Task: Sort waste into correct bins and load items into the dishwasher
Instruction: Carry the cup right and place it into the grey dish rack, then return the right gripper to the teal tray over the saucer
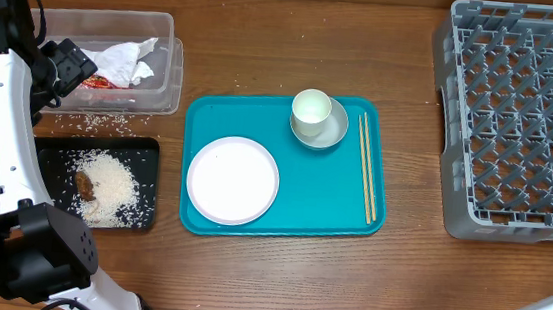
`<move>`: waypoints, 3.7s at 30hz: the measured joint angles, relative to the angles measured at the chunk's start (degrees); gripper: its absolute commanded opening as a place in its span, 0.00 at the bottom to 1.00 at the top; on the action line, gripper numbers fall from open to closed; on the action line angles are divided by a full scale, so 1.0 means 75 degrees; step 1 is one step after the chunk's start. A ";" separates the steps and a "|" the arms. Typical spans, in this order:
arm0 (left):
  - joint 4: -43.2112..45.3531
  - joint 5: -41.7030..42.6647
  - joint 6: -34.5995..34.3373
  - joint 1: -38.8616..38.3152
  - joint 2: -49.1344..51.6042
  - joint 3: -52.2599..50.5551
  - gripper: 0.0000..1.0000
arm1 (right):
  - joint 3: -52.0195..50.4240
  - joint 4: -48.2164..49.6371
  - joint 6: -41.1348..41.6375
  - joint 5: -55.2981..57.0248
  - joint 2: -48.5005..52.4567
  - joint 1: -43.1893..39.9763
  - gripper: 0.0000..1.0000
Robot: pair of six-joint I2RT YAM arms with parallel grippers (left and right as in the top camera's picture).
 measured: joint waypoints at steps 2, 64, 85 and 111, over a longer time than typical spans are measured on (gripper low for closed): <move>0.0000 0.0000 0.0000 0.0000 0.0000 0.0000 1.00 | 0.0000 -0.0143 -0.0015 -0.0003 0.0052 0.0015 0.04; 0.0000 0.0000 0.0000 0.0000 0.0000 0.0000 1.00 | 0.0017 -0.2285 0.2527 1.1954 0.0079 0.1381 0.22; 0.0000 0.0000 0.0000 0.0000 0.0000 0.0000 1.00 | 0.0093 -0.4030 0.1501 0.2084 -0.3284 0.2396 0.82; 0.0000 0.0000 0.0000 0.0000 0.0000 0.0000 1.00 | 0.0009 -0.4707 0.1786 0.9754 -0.0868 1.2208 0.74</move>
